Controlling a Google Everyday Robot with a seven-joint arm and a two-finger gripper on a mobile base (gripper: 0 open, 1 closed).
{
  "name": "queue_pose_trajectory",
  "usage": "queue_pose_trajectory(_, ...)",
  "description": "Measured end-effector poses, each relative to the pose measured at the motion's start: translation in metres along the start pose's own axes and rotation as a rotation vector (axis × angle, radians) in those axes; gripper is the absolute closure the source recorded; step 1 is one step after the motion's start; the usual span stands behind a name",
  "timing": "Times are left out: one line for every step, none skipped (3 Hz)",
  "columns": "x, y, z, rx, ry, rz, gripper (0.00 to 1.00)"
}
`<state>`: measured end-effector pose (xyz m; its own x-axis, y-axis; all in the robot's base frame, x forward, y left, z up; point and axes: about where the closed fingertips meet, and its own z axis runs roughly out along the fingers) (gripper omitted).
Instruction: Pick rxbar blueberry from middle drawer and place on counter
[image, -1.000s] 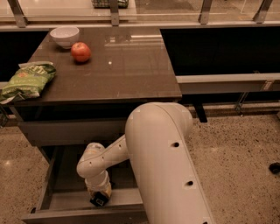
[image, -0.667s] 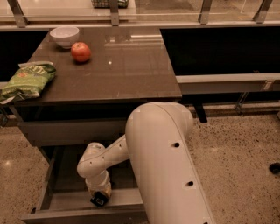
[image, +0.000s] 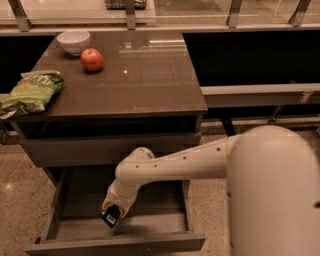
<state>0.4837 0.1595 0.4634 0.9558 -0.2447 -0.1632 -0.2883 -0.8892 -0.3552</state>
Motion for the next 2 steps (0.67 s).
queue_pose_trajectory(-0.019,0.001,-0.071,0.082,0.013,-0.036,1.00)
queue_pose_trajectory(-0.035,-0.011,-0.161,0.073,0.072,-0.087,1.00)
